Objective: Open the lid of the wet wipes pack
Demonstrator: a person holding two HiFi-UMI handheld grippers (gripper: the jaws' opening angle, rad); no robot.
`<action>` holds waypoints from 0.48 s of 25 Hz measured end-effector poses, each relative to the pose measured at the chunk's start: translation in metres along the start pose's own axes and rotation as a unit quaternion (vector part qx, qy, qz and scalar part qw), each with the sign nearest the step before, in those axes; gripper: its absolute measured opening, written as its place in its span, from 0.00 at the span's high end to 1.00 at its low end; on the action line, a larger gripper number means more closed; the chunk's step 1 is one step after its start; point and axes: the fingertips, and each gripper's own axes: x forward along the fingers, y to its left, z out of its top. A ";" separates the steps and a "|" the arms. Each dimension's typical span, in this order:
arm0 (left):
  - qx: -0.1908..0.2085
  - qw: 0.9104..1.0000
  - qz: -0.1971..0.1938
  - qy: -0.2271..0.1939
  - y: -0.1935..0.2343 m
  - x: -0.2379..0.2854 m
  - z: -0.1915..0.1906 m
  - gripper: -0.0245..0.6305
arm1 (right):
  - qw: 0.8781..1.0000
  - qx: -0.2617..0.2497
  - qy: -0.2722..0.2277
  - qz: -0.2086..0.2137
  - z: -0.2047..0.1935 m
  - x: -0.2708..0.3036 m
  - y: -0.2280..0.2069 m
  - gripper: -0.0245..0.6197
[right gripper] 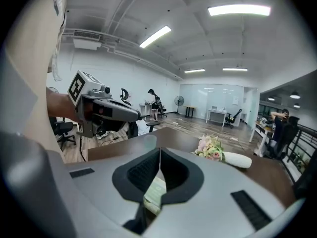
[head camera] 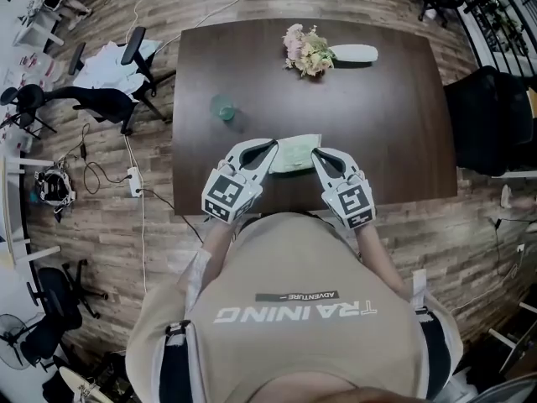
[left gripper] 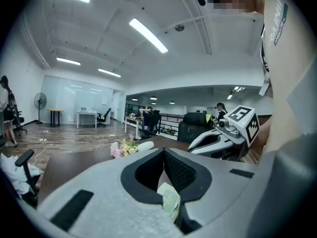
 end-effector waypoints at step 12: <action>-0.039 0.996 0.000 0.075 0.007 0.019 -0.076 0.95 | 0.998 0.007 0.065 -0.016 -0.077 0.022 -0.026 0.94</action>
